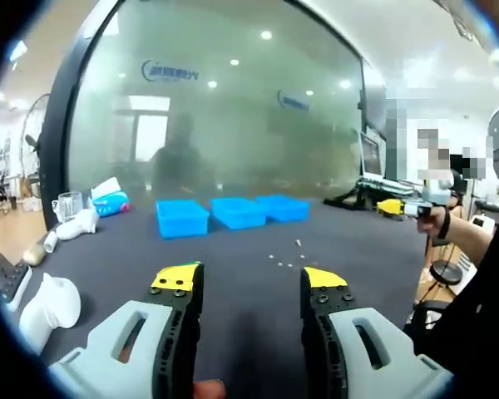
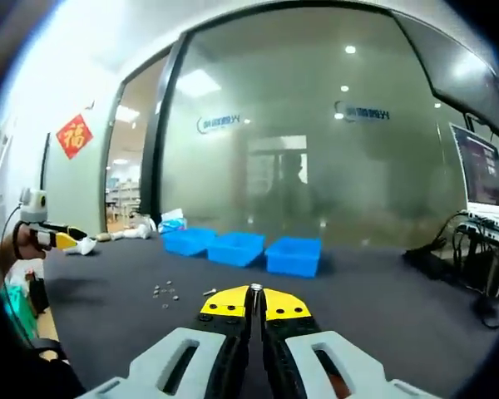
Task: Sort the screws, nuts, and washers into the corresponding bins
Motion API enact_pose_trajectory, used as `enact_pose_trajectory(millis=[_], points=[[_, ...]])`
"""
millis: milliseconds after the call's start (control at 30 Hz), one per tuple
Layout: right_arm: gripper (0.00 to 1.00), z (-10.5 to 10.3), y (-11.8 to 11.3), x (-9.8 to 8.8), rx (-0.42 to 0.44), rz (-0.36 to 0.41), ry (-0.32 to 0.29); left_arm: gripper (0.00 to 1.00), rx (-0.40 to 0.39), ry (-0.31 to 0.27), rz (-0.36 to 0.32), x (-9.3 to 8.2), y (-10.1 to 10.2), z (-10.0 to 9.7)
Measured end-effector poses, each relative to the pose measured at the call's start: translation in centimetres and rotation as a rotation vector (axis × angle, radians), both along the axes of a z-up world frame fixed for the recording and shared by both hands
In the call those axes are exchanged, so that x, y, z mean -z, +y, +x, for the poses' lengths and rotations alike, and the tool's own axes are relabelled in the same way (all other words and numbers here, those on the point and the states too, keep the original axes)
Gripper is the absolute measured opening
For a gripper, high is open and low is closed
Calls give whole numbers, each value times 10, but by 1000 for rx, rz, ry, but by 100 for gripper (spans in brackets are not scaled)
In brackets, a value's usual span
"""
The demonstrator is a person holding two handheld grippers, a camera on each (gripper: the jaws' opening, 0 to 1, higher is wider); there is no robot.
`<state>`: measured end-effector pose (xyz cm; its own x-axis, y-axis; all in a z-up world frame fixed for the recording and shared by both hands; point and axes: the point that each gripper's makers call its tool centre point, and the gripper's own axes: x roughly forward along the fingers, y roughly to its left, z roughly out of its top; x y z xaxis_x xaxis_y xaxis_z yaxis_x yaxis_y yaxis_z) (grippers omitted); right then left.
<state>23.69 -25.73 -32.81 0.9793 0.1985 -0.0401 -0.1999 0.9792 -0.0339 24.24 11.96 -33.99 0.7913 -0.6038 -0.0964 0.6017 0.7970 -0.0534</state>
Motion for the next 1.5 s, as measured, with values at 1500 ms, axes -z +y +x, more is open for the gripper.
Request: enact_pose_trajectory(millis=[1500], points=[[2, 281, -2, 0, -5, -133, 221, 45, -8, 25, -1, 12, 7, 4]])
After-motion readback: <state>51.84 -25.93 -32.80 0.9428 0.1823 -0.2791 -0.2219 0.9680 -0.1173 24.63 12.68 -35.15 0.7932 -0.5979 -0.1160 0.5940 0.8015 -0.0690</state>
